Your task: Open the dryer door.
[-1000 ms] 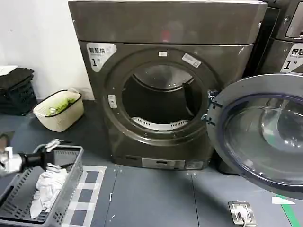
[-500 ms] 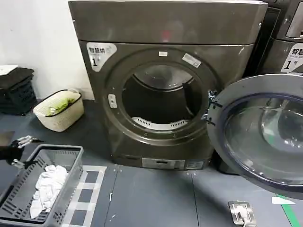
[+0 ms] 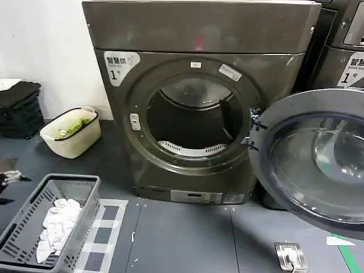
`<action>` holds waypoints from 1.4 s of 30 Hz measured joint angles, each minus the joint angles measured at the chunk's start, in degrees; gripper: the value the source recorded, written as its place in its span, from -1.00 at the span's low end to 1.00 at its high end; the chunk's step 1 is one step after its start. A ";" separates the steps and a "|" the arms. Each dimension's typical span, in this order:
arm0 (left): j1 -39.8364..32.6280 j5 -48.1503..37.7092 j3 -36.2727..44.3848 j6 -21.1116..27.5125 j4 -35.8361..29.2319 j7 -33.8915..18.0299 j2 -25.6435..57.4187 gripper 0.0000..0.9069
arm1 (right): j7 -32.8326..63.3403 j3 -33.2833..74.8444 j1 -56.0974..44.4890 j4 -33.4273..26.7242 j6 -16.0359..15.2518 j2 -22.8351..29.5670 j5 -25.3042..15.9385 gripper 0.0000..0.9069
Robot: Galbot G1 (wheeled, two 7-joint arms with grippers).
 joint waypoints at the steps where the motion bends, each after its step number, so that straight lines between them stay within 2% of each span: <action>1: 0.82 1.67 -0.09 -1.25 -0.37 -0.75 0.34 1.00 | -0.16 0.00 -0.04 0.04 0.14 0.11 0.21 1.00; 9: 4.74 12.00 -0.40 -6.97 -3.27 -1.77 1.22 1.00 | -1.30 0.05 -0.26 0.07 1.65 0.87 1.50 1.00; 14: 4.98 15.80 0.25 -7.98 -3.56 -1.78 0.70 1.00 | -1.74 0.09 -0.29 0.10 1.95 1.26 2.16 1.00; 23: 3.95 15.67 2.47 -7.75 -3.94 -1.82 -1.58 1.00 | -3.13 0.66 -0.93 -0.40 4.31 1.88 4.91 1.00; 42: 0.86 14.26 5.57 -7.33 -3.90 -1.71 -4.06 1.00 | -3.51 1.13 -1.76 0.54 4.75 2.27 5.22 1.00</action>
